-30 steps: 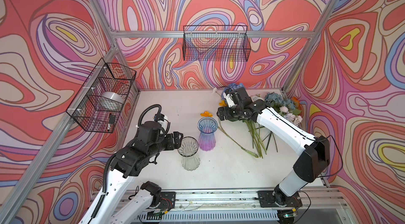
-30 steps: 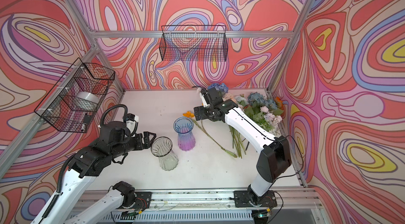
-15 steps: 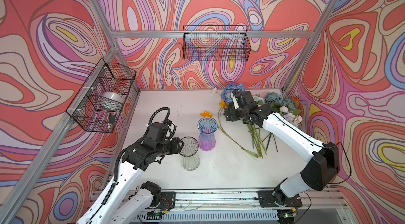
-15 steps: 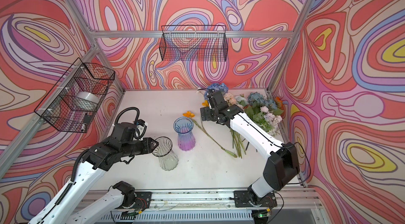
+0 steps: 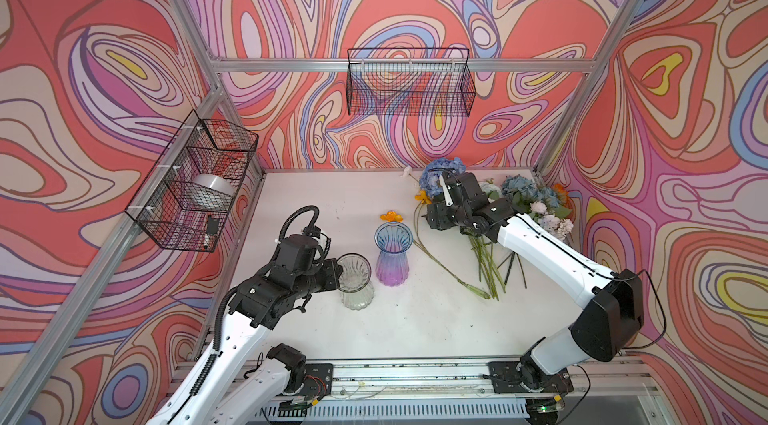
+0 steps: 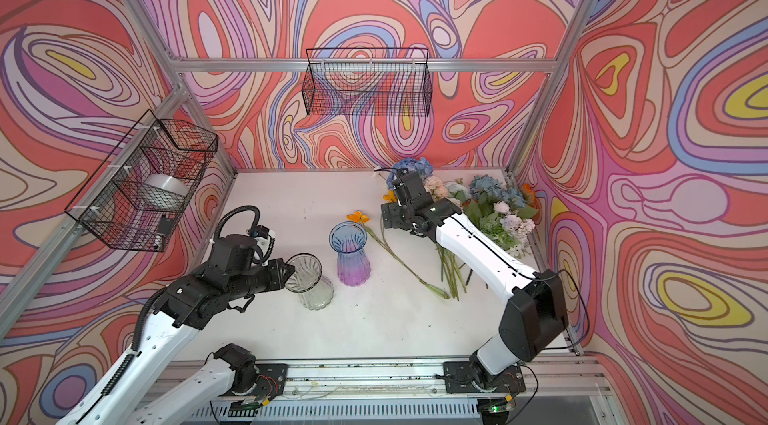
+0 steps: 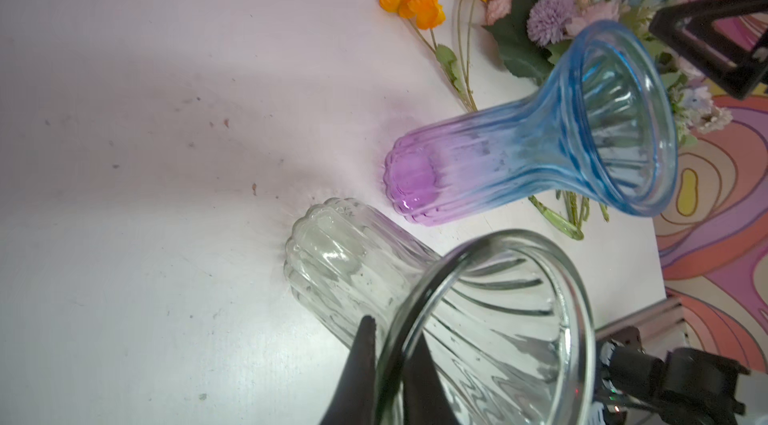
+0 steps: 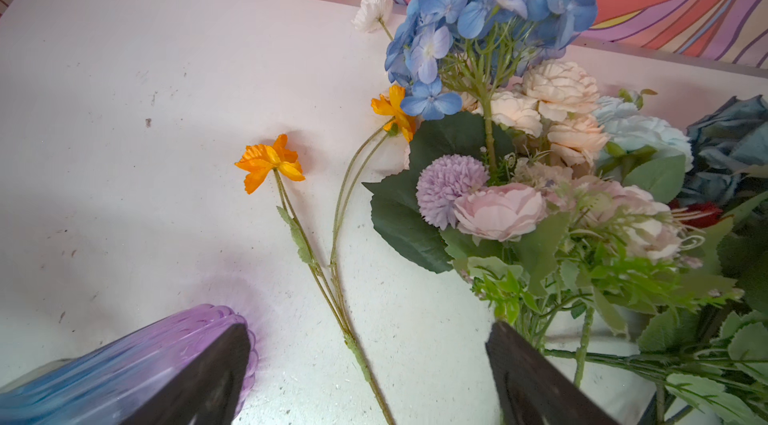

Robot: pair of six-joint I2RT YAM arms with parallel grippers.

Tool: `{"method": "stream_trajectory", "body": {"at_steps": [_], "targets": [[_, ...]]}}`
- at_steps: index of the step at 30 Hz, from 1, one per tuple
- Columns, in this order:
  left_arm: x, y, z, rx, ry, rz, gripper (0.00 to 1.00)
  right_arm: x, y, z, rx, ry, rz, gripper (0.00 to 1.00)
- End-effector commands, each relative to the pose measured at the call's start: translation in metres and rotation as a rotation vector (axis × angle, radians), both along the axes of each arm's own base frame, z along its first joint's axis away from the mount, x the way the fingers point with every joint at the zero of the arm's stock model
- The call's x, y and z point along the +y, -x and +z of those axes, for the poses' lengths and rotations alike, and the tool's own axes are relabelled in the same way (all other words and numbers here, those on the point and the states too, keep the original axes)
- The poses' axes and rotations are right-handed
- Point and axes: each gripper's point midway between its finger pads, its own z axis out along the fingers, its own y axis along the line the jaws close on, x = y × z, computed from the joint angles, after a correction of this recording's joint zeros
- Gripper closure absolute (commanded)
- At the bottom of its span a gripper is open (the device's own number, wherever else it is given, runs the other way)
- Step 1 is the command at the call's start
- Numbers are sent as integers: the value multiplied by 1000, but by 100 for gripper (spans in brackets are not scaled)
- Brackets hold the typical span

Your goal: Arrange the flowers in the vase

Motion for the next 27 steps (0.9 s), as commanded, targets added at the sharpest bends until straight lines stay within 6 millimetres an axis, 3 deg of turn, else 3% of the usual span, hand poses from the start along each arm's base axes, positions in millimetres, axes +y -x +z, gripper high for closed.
{"method": "stream_trajectory", "body": {"at_steps": [1, 7, 16, 27], "targets": [[35, -28, 15, -161, -112, 184, 100, -7, 0, -6, -1, 33, -17, 8], [59, -59, 37, -211, -252, 219, 100, -9, 5, -22, 25, 58, -6, 7], [112, -97, 33, -104, -114, 317, 100, -16, 11, -47, 62, 116, 2, 8], [146, -123, 19, -47, 11, 414, 100, -13, 8, -65, 117, 158, 29, 8]]}}
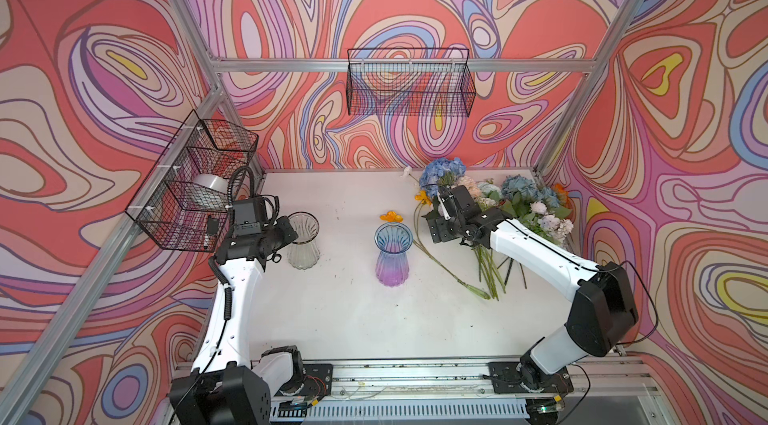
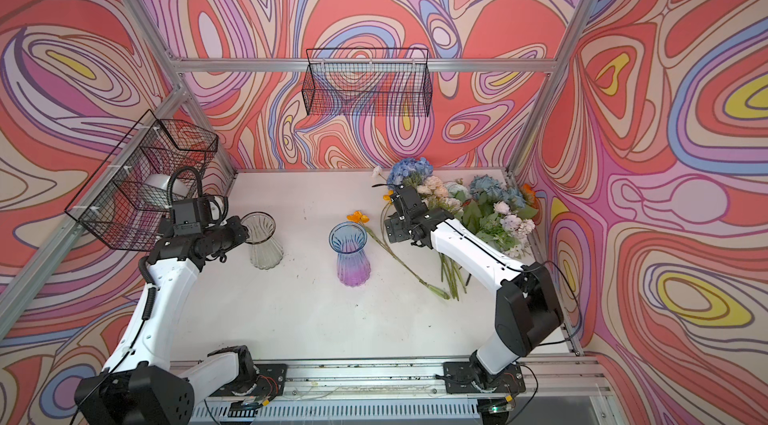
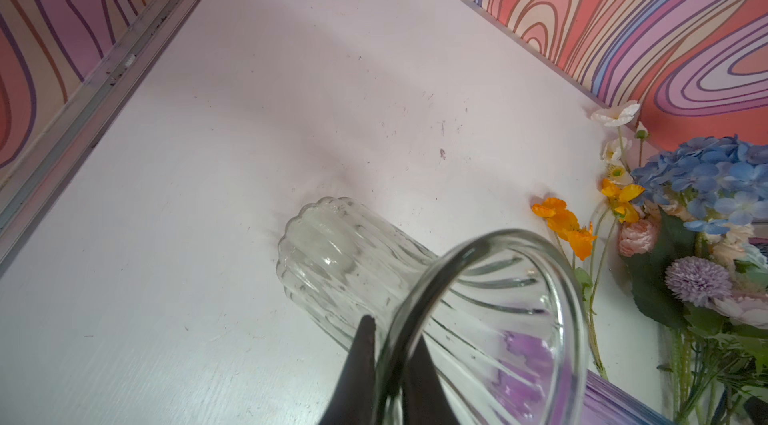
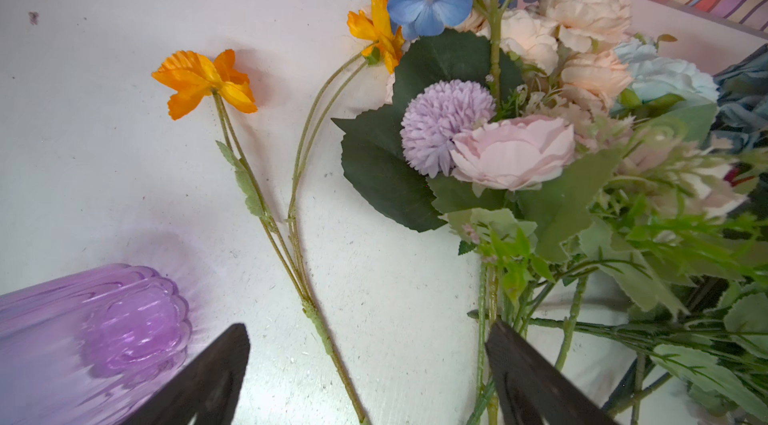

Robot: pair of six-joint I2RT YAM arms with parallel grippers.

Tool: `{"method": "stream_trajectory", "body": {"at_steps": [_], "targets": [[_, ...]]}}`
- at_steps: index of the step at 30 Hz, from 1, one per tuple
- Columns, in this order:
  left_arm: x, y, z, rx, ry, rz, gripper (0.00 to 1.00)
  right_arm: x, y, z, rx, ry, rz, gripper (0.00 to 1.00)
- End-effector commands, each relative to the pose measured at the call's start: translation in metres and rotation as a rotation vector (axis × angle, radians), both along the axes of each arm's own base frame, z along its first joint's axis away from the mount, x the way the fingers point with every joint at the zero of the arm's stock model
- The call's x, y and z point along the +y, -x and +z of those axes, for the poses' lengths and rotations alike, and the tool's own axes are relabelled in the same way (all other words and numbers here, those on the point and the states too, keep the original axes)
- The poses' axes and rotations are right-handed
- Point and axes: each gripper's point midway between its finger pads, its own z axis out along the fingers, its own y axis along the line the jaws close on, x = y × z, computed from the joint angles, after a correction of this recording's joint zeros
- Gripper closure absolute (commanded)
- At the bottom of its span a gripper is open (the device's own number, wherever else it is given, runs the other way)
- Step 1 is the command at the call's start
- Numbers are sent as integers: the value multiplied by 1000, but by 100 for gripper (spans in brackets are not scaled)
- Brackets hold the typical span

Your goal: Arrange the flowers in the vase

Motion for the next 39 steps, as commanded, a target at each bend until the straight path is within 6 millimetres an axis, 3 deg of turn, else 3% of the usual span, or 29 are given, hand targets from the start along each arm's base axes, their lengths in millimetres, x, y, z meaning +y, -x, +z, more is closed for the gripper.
{"method": "stream_trajectory", "body": {"at_steps": [1, 3, 4, 6, 7, 10, 14, 21, 28, 31, 33, 37, 39], "targets": [[4, -15, 12, -53, 52, 4, 99, 2, -4, -4, 15, 18, 6, 8], [7, -16, 10, -43, 62, 12, 89, 3, -5, -3, 18, 19, 7, 8], [6, -17, 10, -43, 62, 7, 79, 3, -5, -3, 19, 21, 10, 9], [7, -17, 12, -47, 62, 10, 47, 4, -6, -2, 15, 18, 17, 9], [8, -17, 13, -49, 57, 15, 37, 5, -5, -2, 17, 17, 23, 9], [11, -15, 17, -56, 39, 29, 20, 5, -5, -5, 17, 20, 34, 11], [14, -10, 30, -79, 7, 38, 1, 10, 2, -27, 98, 26, 74, 16], [5, 9, 68, -194, -17, 7, 0, 14, 27, -70, 283, 28, 114, 20], [-18, 28, 102, -386, 90, 6, 0, 19, 42, -86, 360, 0, 153, 25], [-35, 30, 113, -465, 149, -23, 0, 21, 41, -98, 384, -6, 159, 28], [-53, 29, 118, -511, 195, -63, 0, 21, 39, -104, 397, -20, 154, 37], [-89, 22, 122, -563, 234, -168, 1, 15, 36, -119, 435, -24, 126, 52], [-110, 18, 118, -556, 230, -230, 1, 13, 36, -128, 447, -17, 121, 53]]}}
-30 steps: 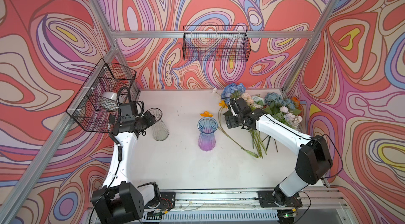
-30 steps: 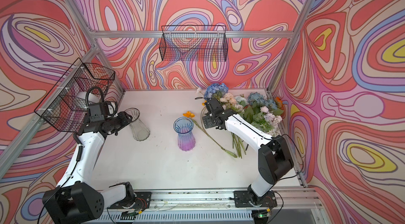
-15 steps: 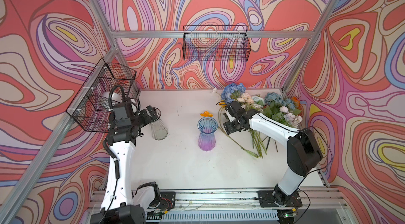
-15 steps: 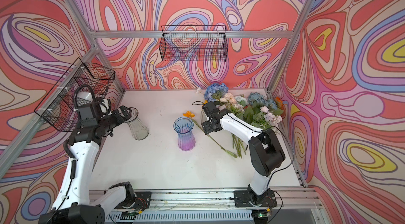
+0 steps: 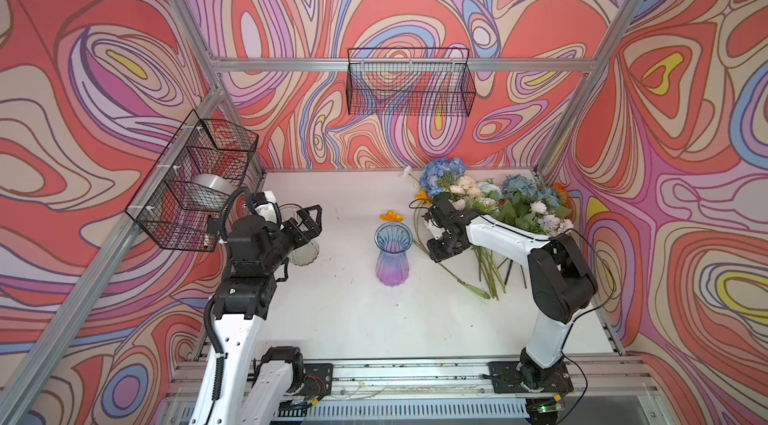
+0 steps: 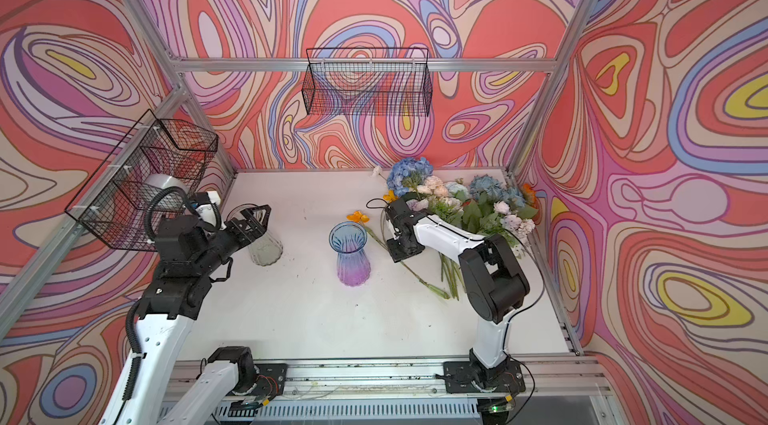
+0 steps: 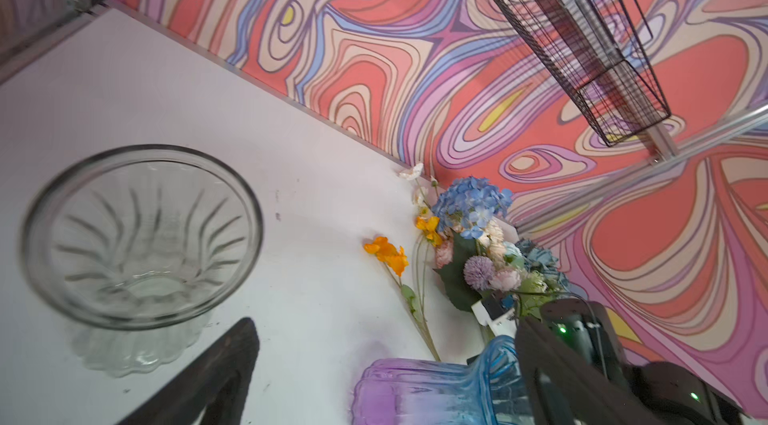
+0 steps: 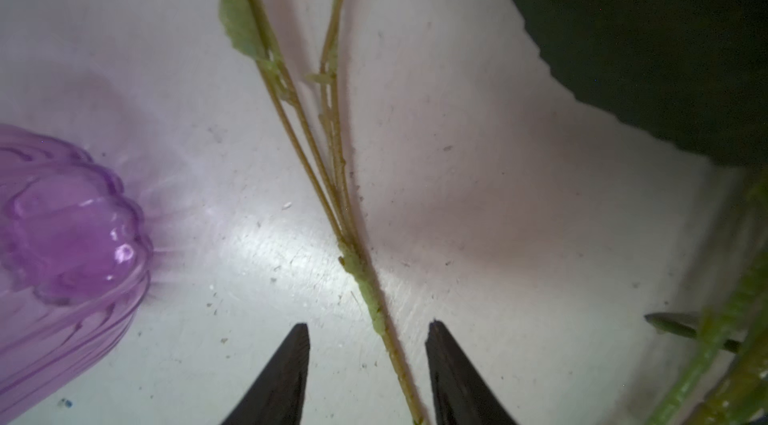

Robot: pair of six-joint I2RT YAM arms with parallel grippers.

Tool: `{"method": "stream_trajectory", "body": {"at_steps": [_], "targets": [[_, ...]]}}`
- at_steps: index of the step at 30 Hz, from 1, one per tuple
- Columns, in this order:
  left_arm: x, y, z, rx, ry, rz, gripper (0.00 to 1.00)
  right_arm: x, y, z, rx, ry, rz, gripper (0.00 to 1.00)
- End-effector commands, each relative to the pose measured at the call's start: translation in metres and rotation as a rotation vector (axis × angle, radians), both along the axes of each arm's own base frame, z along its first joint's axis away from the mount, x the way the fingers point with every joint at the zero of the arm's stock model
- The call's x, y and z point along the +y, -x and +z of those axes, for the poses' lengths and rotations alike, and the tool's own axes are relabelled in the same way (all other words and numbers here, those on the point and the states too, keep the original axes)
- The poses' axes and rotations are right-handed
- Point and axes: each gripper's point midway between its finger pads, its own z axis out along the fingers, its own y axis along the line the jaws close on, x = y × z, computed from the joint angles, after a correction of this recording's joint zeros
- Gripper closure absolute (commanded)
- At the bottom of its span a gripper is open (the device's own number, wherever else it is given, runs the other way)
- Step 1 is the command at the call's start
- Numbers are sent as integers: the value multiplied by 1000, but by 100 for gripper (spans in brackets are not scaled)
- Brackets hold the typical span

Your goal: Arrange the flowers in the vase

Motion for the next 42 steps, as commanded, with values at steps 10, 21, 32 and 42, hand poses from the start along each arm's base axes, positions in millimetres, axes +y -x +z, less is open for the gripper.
{"method": "stream_trajectory", "body": {"at_steps": [10, 21, 32, 42], "targets": [[-62, -35, -20, 109, -98, -34, 0, -5, 4, -27, 47, 8, -13, 60], [-83, -38, -45, 212, -165, -112, 0, 2, 7, -45, 75, -45, -76, 71], [-88, -40, -42, 70, -198, -160, 0, -3, 13, -56, 93, -29, -94, 97], [-110, -52, -67, 159, -217, -265, 0, 16, 0, -29, 23, -147, -103, 100]]}}
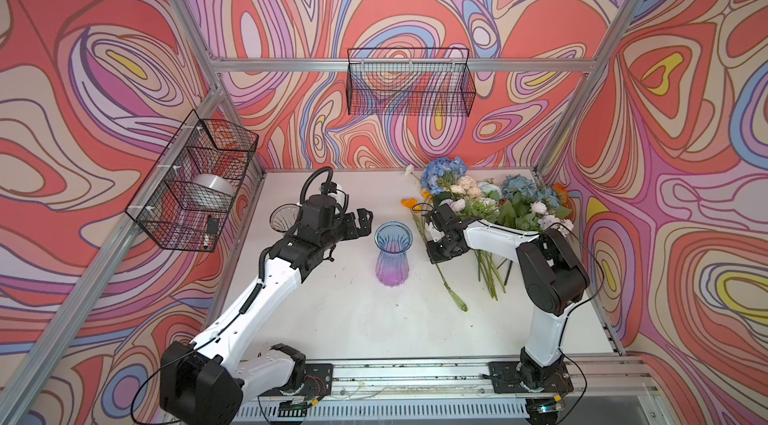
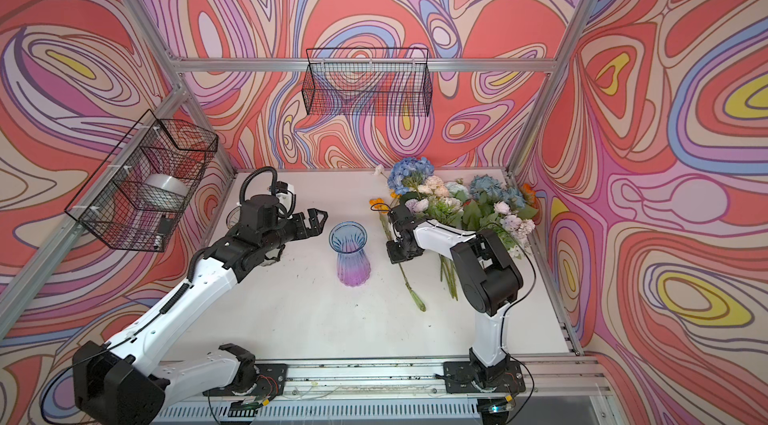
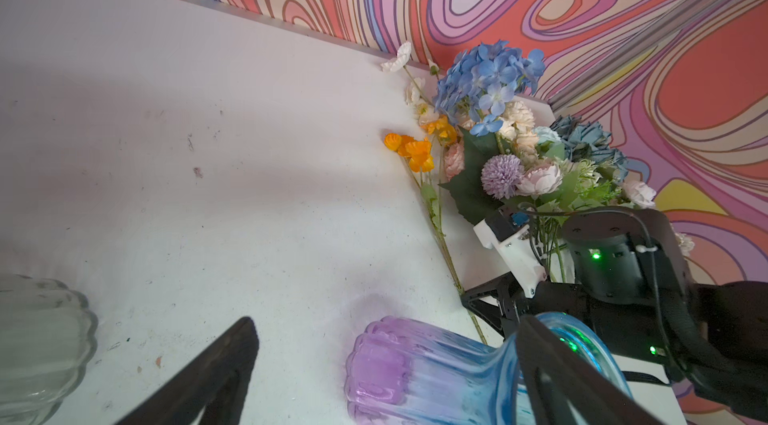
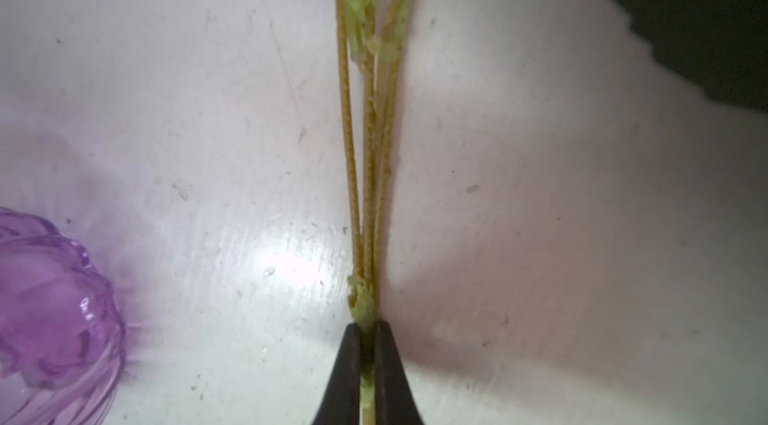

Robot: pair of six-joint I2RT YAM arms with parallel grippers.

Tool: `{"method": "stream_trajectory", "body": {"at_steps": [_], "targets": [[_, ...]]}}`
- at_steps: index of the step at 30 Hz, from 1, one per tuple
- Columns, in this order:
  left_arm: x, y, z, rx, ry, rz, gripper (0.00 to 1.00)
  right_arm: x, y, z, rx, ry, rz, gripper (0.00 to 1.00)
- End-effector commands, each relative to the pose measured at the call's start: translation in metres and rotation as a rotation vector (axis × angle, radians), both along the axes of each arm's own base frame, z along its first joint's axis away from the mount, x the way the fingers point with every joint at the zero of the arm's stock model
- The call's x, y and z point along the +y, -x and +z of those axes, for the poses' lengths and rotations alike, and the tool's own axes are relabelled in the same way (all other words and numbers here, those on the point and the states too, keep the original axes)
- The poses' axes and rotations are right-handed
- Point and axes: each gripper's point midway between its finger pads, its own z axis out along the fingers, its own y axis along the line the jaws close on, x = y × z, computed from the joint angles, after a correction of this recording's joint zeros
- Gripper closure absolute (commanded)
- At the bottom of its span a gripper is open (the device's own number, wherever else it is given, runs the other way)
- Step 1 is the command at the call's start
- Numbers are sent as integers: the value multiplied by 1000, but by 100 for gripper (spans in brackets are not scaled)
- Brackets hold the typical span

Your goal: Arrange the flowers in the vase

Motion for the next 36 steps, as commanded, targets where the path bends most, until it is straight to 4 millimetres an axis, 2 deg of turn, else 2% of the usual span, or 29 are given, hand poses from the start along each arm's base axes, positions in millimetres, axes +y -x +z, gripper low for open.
{"method": "stream_trajectory", "body": {"at_steps": [1, 8, 11, 12, 14, 19, 25, 31, 36], "targets": [[-10, -4, 10, -36, 18, -44, 0, 4, 6, 2, 13, -42, -17, 100], [-9, 0, 18, -110, 42, -48, 0, 15, 1, 26, -33, -137, -44, 100], [-6, 3, 20, -138, 64, -37, 0, 24, -2, 42, -56, -235, -45, 100], [-5, 4, 20, -145, 73, -29, 0, 26, -3, 55, -81, -277, -45, 100], [-2, 5, 19, -152, 85, -14, 0, 30, -4, 67, -98, -335, -46, 100], [-2, 8, 19, -152, 111, -12, 1, 33, -7, 87, -137, -456, -72, 100], [-6, 6, 19, -152, 136, -25, 1, 18, -15, 113, -222, -569, -145, 100], [-10, 5, 20, -153, 155, -36, 1, -5, -20, 151, -344, -645, -201, 100], [-13, 3, 21, -152, 169, -47, 2, -11, -16, 186, -429, -704, -180, 100]]}}
